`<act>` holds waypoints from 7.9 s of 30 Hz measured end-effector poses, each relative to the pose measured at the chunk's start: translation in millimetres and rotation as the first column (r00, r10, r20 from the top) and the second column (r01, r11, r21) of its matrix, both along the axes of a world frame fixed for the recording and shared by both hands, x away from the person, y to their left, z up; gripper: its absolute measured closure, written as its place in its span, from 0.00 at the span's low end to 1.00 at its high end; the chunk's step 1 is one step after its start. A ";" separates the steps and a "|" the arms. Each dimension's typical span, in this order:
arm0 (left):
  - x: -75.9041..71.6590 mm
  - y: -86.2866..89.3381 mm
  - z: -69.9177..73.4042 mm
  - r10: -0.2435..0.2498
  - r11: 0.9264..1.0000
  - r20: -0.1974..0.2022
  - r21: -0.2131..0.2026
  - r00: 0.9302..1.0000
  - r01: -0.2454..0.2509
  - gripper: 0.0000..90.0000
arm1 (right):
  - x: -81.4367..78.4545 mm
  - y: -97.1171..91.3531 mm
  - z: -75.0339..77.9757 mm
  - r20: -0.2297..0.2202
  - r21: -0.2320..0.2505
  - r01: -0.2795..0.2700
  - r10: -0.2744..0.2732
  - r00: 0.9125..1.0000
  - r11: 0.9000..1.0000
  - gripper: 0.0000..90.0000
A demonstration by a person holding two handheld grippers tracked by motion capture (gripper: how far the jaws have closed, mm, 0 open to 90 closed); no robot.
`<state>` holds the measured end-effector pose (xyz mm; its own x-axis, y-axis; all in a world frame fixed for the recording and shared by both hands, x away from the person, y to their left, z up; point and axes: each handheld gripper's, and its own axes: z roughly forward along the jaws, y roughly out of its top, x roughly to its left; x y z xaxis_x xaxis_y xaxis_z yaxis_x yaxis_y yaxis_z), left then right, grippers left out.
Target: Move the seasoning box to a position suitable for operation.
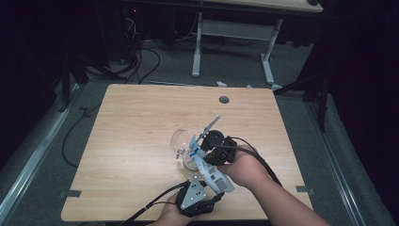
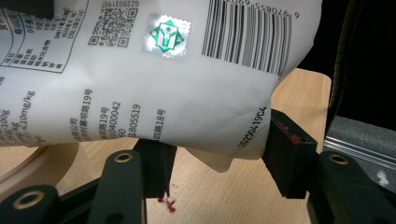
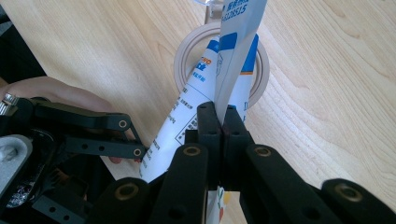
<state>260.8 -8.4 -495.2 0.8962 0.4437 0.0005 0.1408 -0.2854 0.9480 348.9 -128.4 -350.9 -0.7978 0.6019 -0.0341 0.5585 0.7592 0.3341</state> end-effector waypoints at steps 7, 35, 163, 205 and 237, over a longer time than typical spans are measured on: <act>-0.8 -1.0 -0.6 -0.011 1.000 0.002 0.006 1.000 0.011 0.55 | -0.5 -2.2 -0.4 -0.017 0.001 0.002 -0.002 1.000 1.000 0.99; -2.1 -1.4 0.4 -0.007 1.000 0.013 0.025 1.000 0.007 0.56 | 3.8 2.0 -2.6 -0.065 -0.017 0.025 -0.026 0.998 1.000 0.99; 3.8 3.2 14.0 -0.021 0.999 0.003 -0.028 1.000 0.021 0.57 | 11.6 5.9 6.2 -0.034 -0.038 0.028 -0.029 0.999 0.999 1.00; 5.9 5.0 15.4 -0.028 0.999 -0.009 -0.047 1.000 0.028 0.58 | 13.3 7.7 7.2 -0.035 -0.039 0.024 -0.025 0.999 0.999 1.00; 6.6 5.4 17.4 -0.027 0.998 -0.007 -0.054 1.000 0.027 0.58 | 16.0 9.9 6.5 -0.044 -0.038 0.015 -0.017 0.999 0.999 1.00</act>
